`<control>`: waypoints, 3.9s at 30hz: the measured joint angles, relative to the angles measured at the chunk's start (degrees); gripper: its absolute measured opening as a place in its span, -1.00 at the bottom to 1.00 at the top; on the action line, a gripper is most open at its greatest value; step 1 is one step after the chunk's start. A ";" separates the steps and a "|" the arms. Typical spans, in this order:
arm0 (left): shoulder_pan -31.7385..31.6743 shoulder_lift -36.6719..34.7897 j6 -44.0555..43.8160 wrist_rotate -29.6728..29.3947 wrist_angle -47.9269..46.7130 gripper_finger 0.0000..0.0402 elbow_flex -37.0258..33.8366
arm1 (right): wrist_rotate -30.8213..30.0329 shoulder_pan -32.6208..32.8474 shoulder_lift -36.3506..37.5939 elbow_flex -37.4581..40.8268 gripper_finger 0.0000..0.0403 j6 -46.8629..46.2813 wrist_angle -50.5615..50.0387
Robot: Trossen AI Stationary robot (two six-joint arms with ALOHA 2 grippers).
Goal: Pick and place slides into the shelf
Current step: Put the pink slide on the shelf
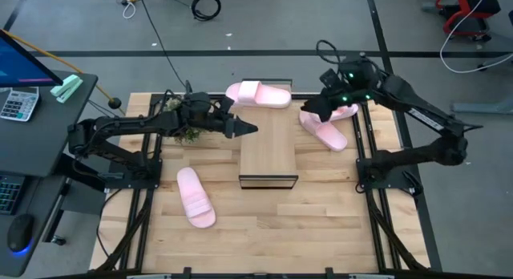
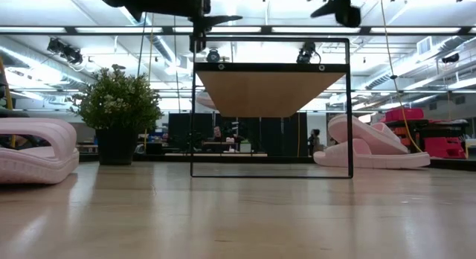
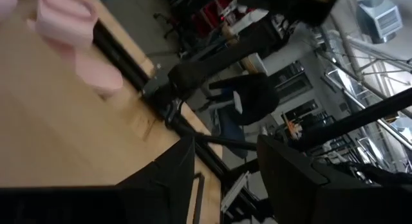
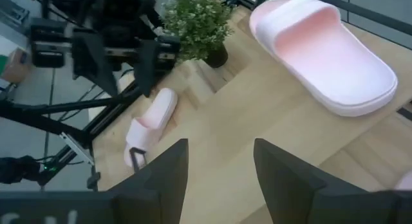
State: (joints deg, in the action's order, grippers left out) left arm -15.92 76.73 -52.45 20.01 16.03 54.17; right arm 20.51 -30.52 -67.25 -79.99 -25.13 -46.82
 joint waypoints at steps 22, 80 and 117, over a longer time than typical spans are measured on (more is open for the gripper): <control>13.56 -5.90 -4.65 -17.19 -14.94 -0.14 0.09 | -25.50 6.27 5.10 3.08 -0.09 -3.18 -20.83; 28.38 -8.92 -11.12 -37.33 -30.09 -0.14 -0.07 | -35.02 9.38 -2.00 17.40 0.26 27.49 -11.44; 25.00 -9.01 2.12 -34.34 -32.33 -0.14 -0.04 | -42.44 0.30 -18.51 15.02 0.64 34.69 -11.32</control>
State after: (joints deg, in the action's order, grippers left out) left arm 9.08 67.72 -50.34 -14.33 -16.30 54.13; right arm -21.93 -30.22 -85.76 -64.97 9.56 -58.14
